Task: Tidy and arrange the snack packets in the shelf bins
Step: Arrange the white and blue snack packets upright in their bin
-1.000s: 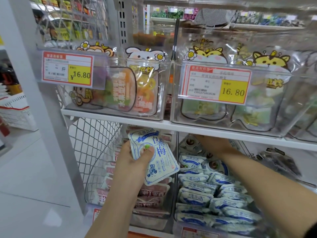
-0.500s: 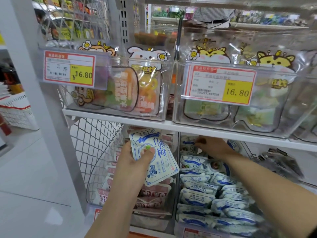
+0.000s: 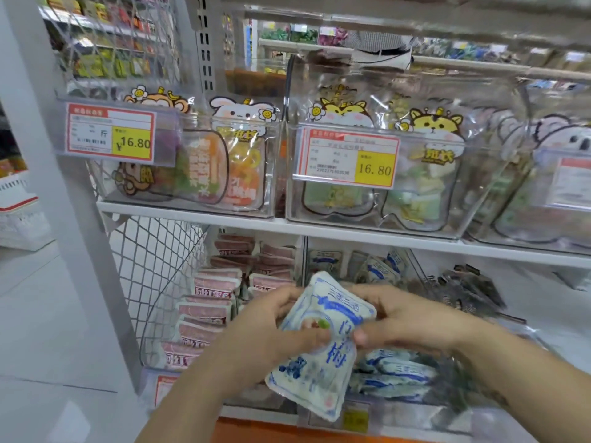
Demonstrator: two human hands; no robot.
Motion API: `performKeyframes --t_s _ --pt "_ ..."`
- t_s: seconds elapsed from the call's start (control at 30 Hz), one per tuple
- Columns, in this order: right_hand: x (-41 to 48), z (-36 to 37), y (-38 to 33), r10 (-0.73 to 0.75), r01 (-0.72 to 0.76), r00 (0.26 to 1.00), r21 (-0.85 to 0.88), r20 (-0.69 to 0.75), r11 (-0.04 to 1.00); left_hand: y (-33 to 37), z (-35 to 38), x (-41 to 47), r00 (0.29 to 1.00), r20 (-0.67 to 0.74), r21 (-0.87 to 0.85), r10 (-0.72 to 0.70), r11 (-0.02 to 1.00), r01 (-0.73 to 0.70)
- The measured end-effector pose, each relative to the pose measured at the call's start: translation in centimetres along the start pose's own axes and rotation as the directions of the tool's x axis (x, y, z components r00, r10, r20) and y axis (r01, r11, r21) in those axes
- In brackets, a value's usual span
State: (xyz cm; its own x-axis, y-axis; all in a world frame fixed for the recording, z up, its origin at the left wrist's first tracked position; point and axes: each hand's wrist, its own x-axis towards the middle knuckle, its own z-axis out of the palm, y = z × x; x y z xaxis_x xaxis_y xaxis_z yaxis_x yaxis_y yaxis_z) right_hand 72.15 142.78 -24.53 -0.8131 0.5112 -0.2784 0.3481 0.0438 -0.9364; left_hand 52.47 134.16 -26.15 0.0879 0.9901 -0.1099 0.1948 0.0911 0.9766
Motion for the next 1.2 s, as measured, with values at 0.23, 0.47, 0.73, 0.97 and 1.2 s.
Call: performKeyframes --t_s 0.23,0.47,0.73,0.97,1.2 --pt "-3.5 2.1 -1.7 -0.084 0.031 0.988 -0.355 -0.133 0.935 0.5 2.0 -0.6 0.996 0.036 0.109 0.085 0.99 -0.089" --pt "-3.8 1.2 -0.1 -0.241 -0.022 0.844 -0.48 -0.479 0.877 0.1 2.4 0.4 0.971 -0.165 0.079 0.17 0.984 -0.159" --pt "1.9 -3.4 3.5 -0.624 -0.387 0.583 -0.853 -0.521 0.35 -1.9 1.1 1.4 0.962 -0.24 0.523 0.128 0.852 0.017" --pt "9.1 -7.2 4.2 -0.213 -0.509 0.745 -0.745 -0.632 0.43 -2.3 1.2 2.0 0.978 -0.192 0.603 0.076 0.796 0.056" --pt "12.3 -8.7 3.8 0.039 -0.366 0.912 -0.769 -0.407 0.524 -2.6 0.7 2.8 0.978 -0.194 0.605 0.07 0.794 0.063"
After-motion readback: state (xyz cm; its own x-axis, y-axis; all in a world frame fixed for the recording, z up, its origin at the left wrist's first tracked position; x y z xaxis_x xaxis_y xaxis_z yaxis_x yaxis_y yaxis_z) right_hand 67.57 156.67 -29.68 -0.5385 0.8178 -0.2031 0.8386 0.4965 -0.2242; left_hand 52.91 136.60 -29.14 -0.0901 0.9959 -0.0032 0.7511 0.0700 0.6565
